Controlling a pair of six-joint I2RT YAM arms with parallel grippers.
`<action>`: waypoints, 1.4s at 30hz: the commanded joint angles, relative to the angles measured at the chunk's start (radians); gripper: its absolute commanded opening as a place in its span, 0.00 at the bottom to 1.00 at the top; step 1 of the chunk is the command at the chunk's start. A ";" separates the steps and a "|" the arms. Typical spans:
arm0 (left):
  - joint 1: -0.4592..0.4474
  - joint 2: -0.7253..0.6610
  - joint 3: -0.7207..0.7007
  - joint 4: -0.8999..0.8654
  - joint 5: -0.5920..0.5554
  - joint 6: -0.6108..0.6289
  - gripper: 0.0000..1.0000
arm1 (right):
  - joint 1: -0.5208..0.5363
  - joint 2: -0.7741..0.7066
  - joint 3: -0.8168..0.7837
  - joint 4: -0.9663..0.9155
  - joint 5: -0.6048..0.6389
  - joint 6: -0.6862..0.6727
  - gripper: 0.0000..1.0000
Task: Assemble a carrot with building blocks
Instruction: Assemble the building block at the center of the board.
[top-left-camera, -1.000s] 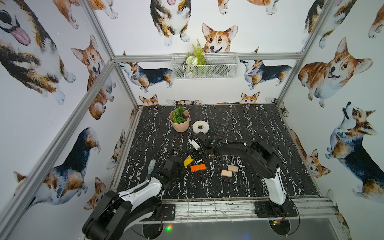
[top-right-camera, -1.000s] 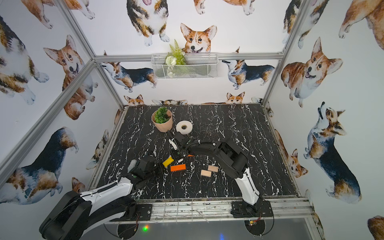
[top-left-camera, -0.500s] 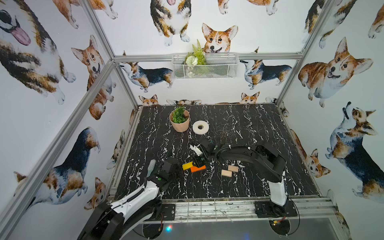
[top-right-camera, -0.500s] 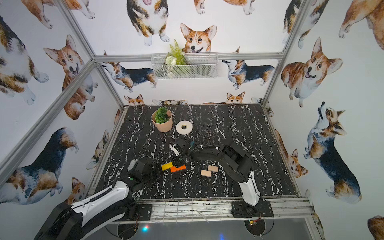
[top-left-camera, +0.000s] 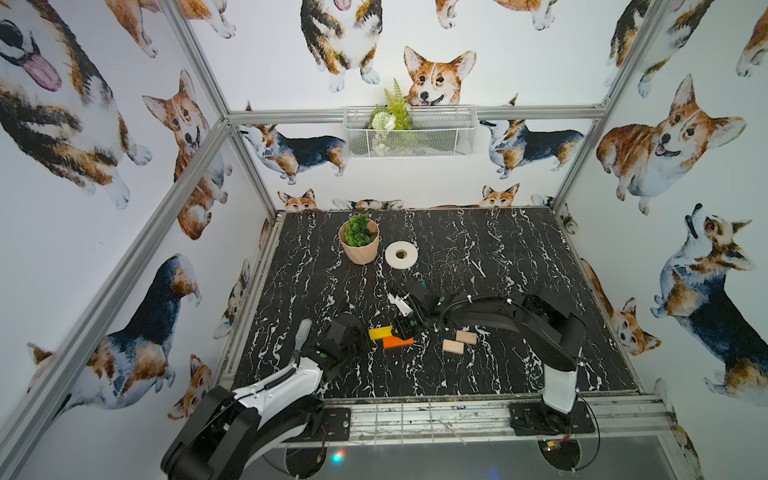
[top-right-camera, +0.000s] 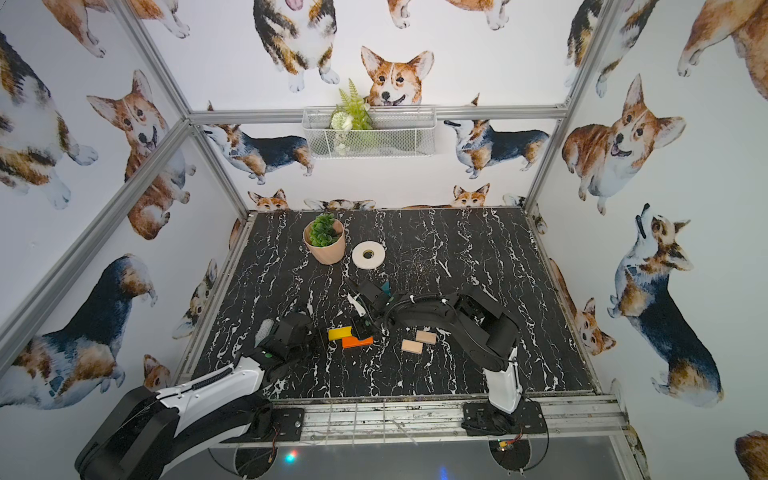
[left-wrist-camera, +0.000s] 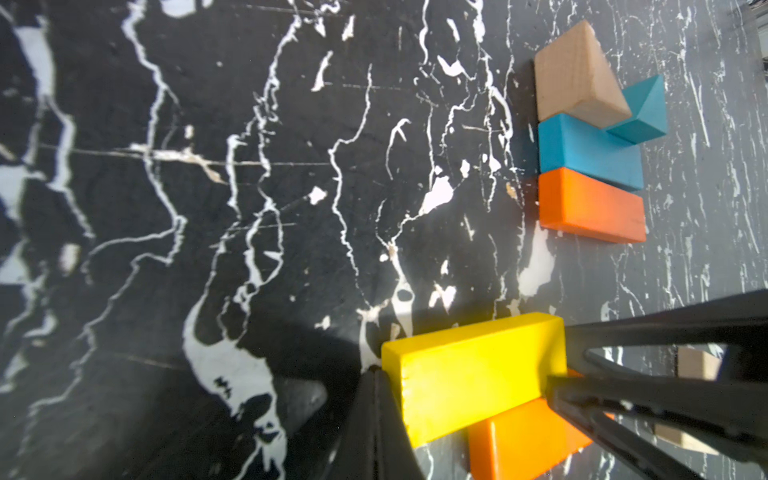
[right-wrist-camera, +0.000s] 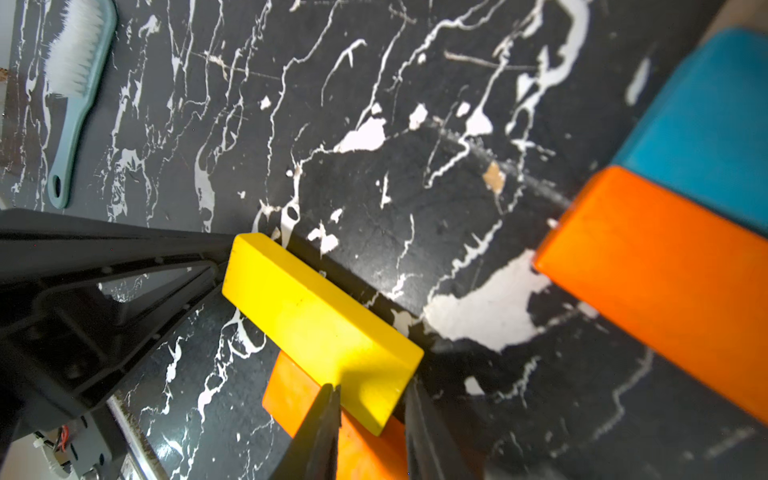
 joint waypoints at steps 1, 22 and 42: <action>-0.038 0.042 0.021 0.065 0.026 -0.025 0.05 | 0.004 -0.032 -0.029 0.028 0.003 0.024 0.32; -0.155 0.364 0.137 0.275 0.033 -0.073 0.05 | -0.127 -0.168 -0.236 0.108 -0.039 0.050 0.34; -0.162 0.479 0.178 0.341 0.040 -0.079 0.05 | -0.201 -0.157 -0.214 0.068 -0.028 0.006 0.34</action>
